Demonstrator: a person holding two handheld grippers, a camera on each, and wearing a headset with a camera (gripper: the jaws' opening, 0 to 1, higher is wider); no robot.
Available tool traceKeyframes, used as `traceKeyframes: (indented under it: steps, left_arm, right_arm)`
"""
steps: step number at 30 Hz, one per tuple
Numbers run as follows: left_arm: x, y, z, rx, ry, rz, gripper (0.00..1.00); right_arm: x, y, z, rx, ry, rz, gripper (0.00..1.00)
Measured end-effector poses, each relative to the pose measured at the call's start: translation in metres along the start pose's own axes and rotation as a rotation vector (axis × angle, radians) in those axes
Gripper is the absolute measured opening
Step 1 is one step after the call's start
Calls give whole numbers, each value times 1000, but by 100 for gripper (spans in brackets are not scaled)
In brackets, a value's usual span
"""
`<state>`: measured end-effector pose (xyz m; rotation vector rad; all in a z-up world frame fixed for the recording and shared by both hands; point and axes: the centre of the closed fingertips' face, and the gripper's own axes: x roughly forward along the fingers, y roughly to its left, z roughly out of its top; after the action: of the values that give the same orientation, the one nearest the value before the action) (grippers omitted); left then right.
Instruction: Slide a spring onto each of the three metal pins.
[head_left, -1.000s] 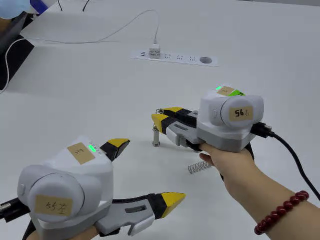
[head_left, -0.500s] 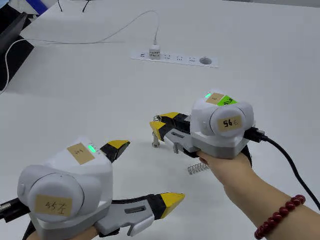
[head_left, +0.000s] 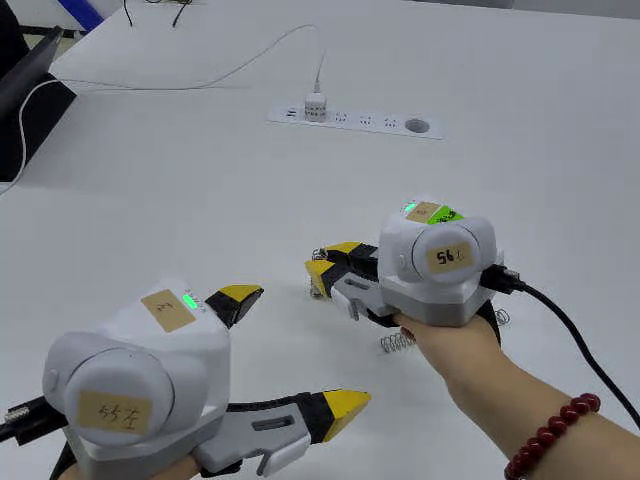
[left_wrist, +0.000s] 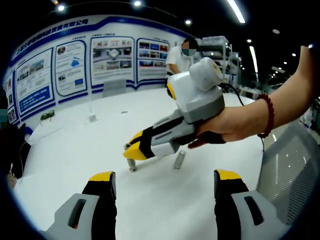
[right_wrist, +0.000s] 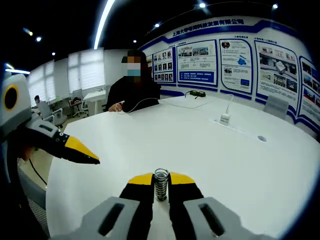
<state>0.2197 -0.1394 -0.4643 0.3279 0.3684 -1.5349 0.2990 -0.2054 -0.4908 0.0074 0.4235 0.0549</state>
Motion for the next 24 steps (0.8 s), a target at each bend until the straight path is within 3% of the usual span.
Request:
traceKeyframes:
  steps: [8,16,19,24]
  left_arm:
    - [0,-1,0,3,2,-4,82]
    - [0,-1,-1,-2,3,-5,81]
    - [0,-2,-1,-7,4,-6,81]
    - [0,-2,0,-4,2,-6,81]
  right_arm:
    - [3,1,-12,-3,40,6,12]
    - [3,4,-10,12,34,23,12]
    - [2,4,-7,21,27,25,20]
    - [-4,2,-2,36,20,23,23]
